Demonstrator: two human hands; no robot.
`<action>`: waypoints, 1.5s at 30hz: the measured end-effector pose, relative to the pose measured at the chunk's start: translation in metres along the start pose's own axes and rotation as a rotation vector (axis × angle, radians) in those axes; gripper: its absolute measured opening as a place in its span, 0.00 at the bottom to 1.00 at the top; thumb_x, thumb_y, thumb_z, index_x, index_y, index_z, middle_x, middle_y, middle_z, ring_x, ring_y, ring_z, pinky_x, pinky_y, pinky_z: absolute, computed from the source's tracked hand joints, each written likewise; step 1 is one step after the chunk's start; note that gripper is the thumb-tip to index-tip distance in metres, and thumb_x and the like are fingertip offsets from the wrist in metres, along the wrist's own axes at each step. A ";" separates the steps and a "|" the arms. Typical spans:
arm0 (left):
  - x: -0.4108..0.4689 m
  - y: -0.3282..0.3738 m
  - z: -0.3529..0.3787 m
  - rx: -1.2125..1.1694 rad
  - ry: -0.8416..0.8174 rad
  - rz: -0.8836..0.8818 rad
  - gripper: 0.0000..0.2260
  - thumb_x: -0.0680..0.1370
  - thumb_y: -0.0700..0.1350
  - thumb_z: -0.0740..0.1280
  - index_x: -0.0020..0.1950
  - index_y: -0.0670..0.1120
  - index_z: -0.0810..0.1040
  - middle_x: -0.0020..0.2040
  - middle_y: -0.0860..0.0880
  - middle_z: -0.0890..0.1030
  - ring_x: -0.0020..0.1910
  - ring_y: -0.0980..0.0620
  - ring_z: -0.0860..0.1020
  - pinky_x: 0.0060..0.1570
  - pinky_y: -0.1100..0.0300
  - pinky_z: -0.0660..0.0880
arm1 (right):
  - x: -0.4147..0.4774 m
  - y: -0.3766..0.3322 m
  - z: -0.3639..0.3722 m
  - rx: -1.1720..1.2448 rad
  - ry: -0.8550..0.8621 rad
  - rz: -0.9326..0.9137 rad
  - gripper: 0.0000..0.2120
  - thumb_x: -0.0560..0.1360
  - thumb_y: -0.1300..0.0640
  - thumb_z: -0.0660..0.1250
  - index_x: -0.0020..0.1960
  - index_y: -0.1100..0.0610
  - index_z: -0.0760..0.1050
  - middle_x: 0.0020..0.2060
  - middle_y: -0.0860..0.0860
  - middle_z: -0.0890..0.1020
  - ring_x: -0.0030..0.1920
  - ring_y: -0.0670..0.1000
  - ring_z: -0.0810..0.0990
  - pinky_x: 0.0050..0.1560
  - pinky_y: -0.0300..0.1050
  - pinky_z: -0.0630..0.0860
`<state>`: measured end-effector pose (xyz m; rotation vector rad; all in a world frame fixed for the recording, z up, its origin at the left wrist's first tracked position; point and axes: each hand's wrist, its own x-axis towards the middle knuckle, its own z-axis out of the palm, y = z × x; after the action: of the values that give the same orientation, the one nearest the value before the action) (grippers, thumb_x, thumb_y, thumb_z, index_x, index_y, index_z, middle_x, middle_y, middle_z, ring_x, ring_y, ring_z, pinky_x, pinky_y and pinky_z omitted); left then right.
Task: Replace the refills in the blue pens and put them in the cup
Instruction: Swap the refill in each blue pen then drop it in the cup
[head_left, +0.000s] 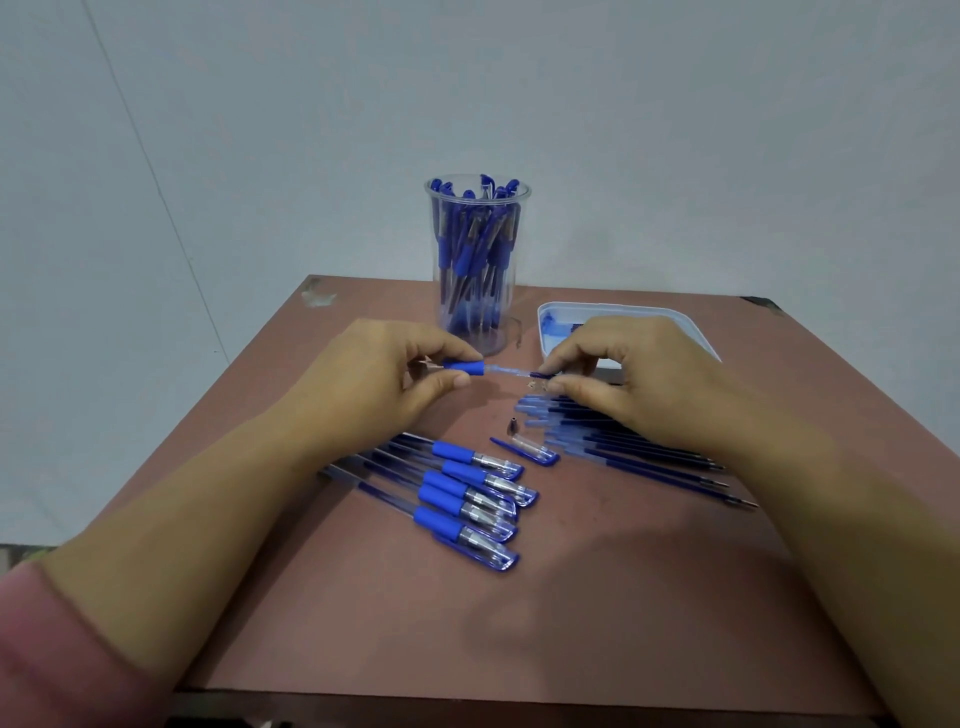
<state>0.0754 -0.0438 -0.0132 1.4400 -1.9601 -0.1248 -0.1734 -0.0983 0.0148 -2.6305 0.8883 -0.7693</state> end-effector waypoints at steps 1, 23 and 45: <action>0.000 0.002 0.001 -0.003 -0.010 0.019 0.09 0.75 0.52 0.72 0.54 0.59 0.83 0.42 0.59 0.83 0.38 0.54 0.79 0.42 0.54 0.77 | 0.001 0.000 0.001 -0.014 0.002 -0.015 0.06 0.74 0.57 0.72 0.50 0.49 0.83 0.39 0.36 0.79 0.45 0.39 0.77 0.47 0.30 0.72; -0.001 0.006 0.003 -0.024 0.041 0.031 0.10 0.75 0.54 0.70 0.56 0.59 0.82 0.44 0.60 0.83 0.40 0.54 0.80 0.43 0.57 0.78 | -0.001 0.001 0.004 -0.023 0.095 0.057 0.08 0.73 0.55 0.72 0.47 0.43 0.76 0.40 0.39 0.78 0.45 0.41 0.76 0.48 0.36 0.72; 0.003 0.001 -0.004 0.032 0.069 0.028 0.10 0.76 0.51 0.70 0.57 0.56 0.82 0.49 0.59 0.84 0.45 0.58 0.81 0.48 0.53 0.79 | 0.004 -0.006 0.019 -0.103 -0.202 0.035 0.11 0.74 0.48 0.70 0.57 0.40 0.80 0.46 0.37 0.69 0.52 0.41 0.64 0.53 0.29 0.63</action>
<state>0.0765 -0.0448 -0.0089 1.4184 -1.9333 -0.0305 -0.1573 -0.0944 0.0034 -2.7127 0.9367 -0.4495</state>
